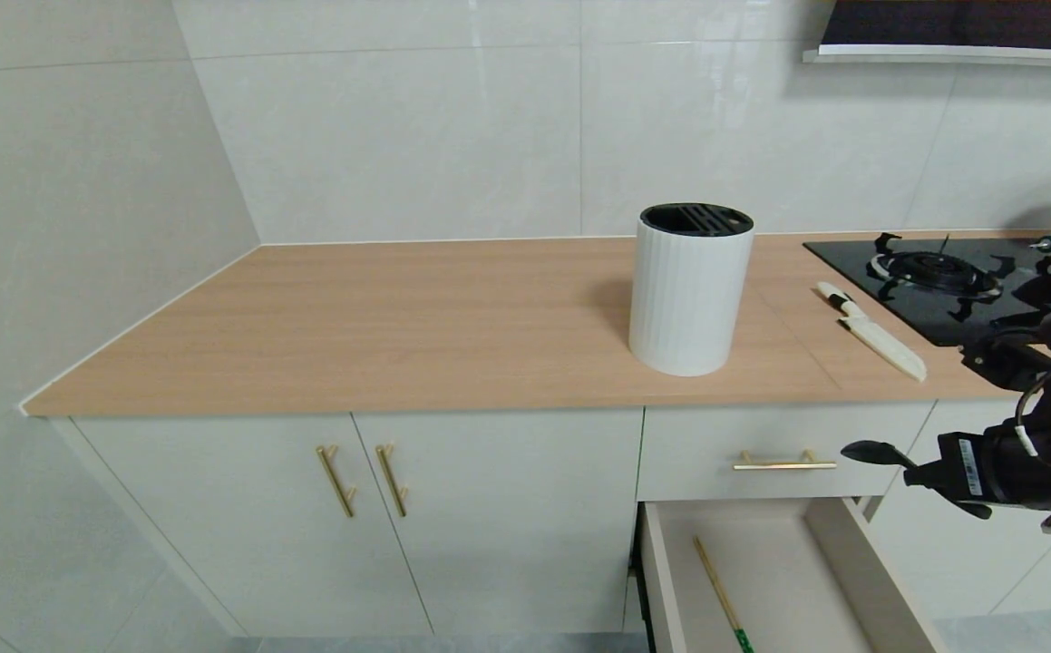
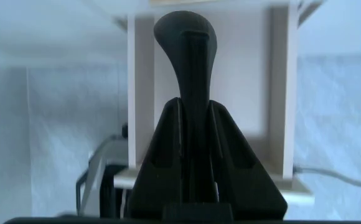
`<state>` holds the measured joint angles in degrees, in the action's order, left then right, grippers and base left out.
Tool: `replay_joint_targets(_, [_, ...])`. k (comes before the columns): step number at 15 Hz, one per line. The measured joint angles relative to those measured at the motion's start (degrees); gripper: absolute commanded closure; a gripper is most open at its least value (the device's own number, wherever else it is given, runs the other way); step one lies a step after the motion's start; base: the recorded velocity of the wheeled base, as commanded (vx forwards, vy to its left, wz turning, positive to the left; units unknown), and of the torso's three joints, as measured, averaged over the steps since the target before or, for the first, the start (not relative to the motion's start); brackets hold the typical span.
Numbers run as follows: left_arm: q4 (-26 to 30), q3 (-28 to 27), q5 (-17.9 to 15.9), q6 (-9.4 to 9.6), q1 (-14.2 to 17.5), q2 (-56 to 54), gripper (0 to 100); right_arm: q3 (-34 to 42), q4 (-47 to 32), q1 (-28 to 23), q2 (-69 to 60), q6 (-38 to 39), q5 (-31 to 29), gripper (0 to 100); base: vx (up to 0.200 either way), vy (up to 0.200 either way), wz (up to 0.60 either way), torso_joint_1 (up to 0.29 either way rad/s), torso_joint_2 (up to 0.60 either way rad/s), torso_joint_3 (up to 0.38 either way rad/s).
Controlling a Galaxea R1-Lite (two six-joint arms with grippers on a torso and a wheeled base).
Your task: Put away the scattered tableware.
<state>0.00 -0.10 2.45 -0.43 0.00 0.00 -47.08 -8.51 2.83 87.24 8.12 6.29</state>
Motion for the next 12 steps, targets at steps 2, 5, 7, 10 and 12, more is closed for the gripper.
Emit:
replay_joint_targets(2, [0.0, -0.01, -0.02, 0.0, 0.0, 0.0, 0, 0.52, -0.49, 0.09, 1.05, -0.07, -0.13, 100, 0.0, 0.0, 0.0, -0.09, 0.22, 0.151])
replay_joint_targets(5, [0.05, 0.0, -0.02, 0.0, 0.0, 0.0, 0, 0.94, -0.52, 0.2, 3.58, -0.27, -0.63, 100, 0.0, 0.0, 0.0, -0.16, 0.43, 0.268])
replay_joint_targets(7, [0.05, 0.0, 0.0, 0.0, 0.0, 0.0, 0, 0.89, -0.44, 0.23, 4.68, -0.32, -0.82, 100, 0.0, 0.0, 0.0, -0.173, 0.48, 0.3])
replay_joint_targets(10, [0.07, 0.0, 0.0, 0.0, 0.0, 0.0, 0, 1.27, -0.41, 1.08, 5.77, -0.55, -0.9, 100, 0.0, 0.0, 0.0, -0.165, 0.48, 0.315])
replay_joint_targets(12, [0.05, 0.0, 0.0, 0.0, 0.0, 0.0, 0, 1.6, -0.41, 1.88, 6.53, -0.55, -1.83, 100, 0.0, 0.0, 0.0, -0.149, 0.47, 0.32])
